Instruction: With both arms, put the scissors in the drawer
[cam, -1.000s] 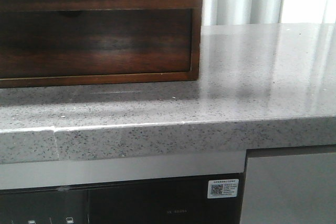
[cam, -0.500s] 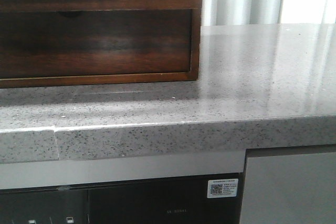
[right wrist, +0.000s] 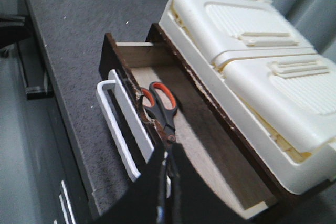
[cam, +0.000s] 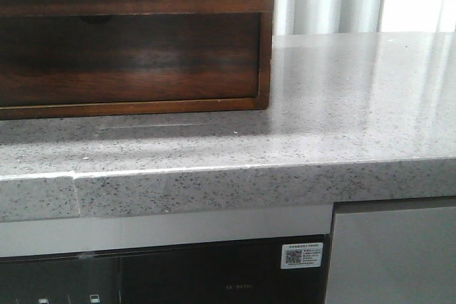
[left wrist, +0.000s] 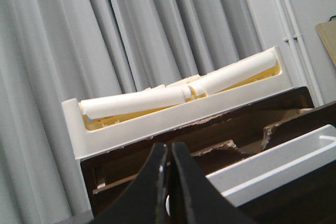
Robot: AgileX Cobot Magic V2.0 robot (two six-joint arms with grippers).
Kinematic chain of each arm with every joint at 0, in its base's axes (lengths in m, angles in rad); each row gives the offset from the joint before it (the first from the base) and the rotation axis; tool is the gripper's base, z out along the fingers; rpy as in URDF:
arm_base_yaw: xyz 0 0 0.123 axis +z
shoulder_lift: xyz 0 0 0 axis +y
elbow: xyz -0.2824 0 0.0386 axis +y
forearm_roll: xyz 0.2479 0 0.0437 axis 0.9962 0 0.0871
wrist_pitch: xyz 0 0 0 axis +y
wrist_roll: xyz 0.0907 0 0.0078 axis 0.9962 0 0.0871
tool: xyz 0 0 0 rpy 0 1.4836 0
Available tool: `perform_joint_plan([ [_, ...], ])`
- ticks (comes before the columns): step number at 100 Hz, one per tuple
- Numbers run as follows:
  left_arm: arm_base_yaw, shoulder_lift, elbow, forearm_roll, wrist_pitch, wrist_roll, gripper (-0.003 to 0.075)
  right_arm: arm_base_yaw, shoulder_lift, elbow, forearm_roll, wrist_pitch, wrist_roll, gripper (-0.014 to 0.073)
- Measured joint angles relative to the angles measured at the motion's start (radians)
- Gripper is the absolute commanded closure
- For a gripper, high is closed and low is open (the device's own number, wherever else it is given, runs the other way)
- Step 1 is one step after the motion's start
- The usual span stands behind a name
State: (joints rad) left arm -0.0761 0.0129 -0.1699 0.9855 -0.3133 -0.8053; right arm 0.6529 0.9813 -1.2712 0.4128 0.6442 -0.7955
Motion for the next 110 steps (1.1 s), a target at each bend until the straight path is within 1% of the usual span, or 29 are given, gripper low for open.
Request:
perform_joint_plan([
  [11, 0.0, 0.0, 0.014, -0.039, 0.041, 0.0, 0.0739, 0.0, -0.149, 0.186, 0.003, -0.143, 0.002, 0.0639],
  [25, 0.0, 0.0, 0.021, -0.073, 0.09, -0.001, 0.074, 0.0, -0.347, 0.409, 0.016, -0.266, 0.002, 0.0639],
  [46, 0.0, 0.0, 0.024, -0.096, 0.145, -0.002, 0.0739, 0.0, -0.611, 0.702, 0.049, -0.329, 0.003, 0.0639],
  [59, 0.0, 0.0, 0.029, -0.156, 0.232, -0.002, 0.0739, 0.0, -0.746, 0.854, 0.068, -0.336, 0.003, 0.0639],
  [68, 0.0, 0.0, 0.033, -0.19, 0.299, -0.002, 0.0739, 0.0, -0.834, 0.93, 0.076, -0.336, 0.003, 0.0639],
  [78, 0.0, 0.0, 0.036, -0.203, 0.34, -0.002, 0.0739, 0.0, -0.914, 1.004, 0.076, -0.336, 0.005, 0.0639],
  [92, 0.0, 0.0, 0.036, -0.214, 0.349, -0.003, 0.074, 0.0, -0.974, 1.057, 0.078, -0.336, 0.005, 0.0639],
  [110, 0.0, 0.0, 0.036, -0.217, 0.349, -0.003, 0.0739, 0.0, -0.979, 1.086, 0.079, -0.336, 0.005, 0.0639],
])
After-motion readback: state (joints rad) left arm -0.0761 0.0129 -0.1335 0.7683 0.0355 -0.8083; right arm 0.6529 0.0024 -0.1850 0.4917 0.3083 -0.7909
